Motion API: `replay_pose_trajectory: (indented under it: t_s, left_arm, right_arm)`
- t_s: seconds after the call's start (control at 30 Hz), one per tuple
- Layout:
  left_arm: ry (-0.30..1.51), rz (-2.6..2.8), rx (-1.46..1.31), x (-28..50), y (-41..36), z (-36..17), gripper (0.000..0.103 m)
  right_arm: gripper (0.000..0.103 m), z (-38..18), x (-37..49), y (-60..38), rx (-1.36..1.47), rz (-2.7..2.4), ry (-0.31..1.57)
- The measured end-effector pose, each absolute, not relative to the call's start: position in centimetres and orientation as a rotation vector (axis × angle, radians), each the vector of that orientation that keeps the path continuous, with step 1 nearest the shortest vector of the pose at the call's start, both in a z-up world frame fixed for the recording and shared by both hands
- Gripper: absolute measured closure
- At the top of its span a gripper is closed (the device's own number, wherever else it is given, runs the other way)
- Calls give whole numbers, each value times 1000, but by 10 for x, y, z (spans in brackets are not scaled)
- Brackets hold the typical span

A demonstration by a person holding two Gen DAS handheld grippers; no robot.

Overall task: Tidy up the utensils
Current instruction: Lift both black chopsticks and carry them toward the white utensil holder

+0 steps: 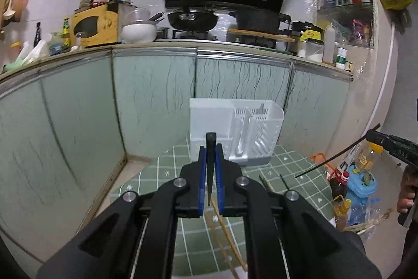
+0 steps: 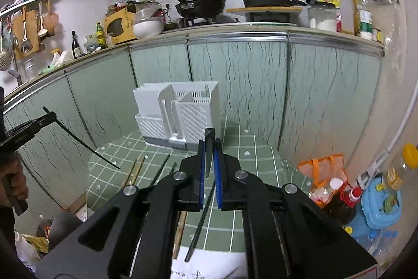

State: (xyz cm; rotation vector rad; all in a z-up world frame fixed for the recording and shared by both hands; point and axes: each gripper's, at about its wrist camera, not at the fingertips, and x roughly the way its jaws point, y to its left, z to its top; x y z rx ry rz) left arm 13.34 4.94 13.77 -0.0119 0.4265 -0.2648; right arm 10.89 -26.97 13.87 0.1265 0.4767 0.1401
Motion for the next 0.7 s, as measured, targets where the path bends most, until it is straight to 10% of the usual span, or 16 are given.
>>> replay_pose_trajectory:
  t_s: [0.7]
  left_arm:
    - [391, -472, -45, 249, -28, 242, 95]
  right_arm:
    - [97, 242, 199, -268, 68, 251, 429]
